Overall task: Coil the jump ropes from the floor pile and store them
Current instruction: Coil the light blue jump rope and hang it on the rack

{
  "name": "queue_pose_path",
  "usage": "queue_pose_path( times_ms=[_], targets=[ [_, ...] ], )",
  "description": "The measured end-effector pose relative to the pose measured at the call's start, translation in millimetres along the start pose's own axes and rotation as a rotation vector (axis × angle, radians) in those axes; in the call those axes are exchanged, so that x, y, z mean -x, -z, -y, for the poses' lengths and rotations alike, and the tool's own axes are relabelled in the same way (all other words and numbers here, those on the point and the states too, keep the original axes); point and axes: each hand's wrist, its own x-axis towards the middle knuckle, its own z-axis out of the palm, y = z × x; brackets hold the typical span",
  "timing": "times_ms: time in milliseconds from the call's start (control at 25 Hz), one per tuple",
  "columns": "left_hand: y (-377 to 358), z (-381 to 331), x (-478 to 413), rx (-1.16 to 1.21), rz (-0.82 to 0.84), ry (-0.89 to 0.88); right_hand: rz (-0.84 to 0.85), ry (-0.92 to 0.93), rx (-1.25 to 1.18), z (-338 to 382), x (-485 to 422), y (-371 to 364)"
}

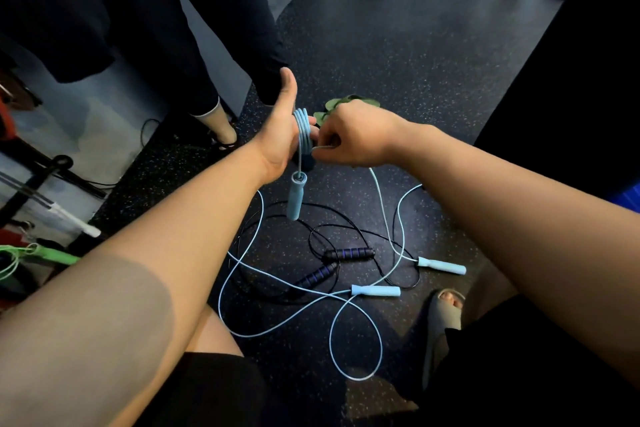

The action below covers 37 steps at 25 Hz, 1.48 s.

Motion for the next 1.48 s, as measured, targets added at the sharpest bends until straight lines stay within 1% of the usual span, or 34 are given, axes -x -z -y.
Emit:
queue_pose_path(
  times_ms=[80, 160, 200, 240, 280, 400, 480, 640, 720, 800, 960, 1120, 1240, 1320, 1480],
  targets=[
    [3, 2, -2, 0.011, -0.010, 0.027, 0.101, 0.021, -0.078, 2, 2, 1],
    [9, 7, -8, 0.033, -0.094, 0.060, 0.202, 0.057, -0.096, 2, 2, -2],
    [13, 9, -10, 0.048, -0.135, 0.067, 0.224, 0.069, -0.089, 1, 2, -4],
    [17, 11, -11, 0.060, -0.141, 0.071, 0.219, 0.077, -0.083, 0, 1, -6],
    [17, 11, -10, 0.046, -0.106, 0.078, 0.189, 0.085, -0.081, -1, 0, -7],
    [2, 6, 1, -0.088, 0.045, 0.051, 0.025, 0.098, -0.088, -6, -3, -4],
    [-9, 5, 7, -0.108, 0.087, 0.060, -0.083, 0.089, -0.130, -11, -3, 2],
    [-11, -2, 13, 0.046, 0.214, 0.081, -0.199, 0.033, -0.313, -30, 0, 6],
    [-11, -9, 17, 0.113, 0.255, 0.099, -0.215, -0.037, -0.425, -40, 1, -2],
    [-10, -12, 19, 0.148, 0.251, 0.103, -0.234, -0.111, -0.489, -48, 1, -14],
    [-6, -14, 24, 0.191, 0.228, 0.094, -0.218, -0.235, -0.519, -62, 3, -32],
    [-1, -15, 26, 0.320, 0.191, 0.075, -0.189, -0.326, -0.554, -60, 5, -44],
    [-1, -19, 28, 0.391, 0.184, 0.044, -0.131, -0.386, -0.605, -58, 7, -53],
    [-2, -21, 29, 0.396, 0.177, 0.033, -0.114, -0.388, -0.707, -54, 11, -55],
    [-1, -19, 24, 0.381, 0.157, 0.010, -0.181, -0.347, -1.042, -37, 9, -43]
  ],
)
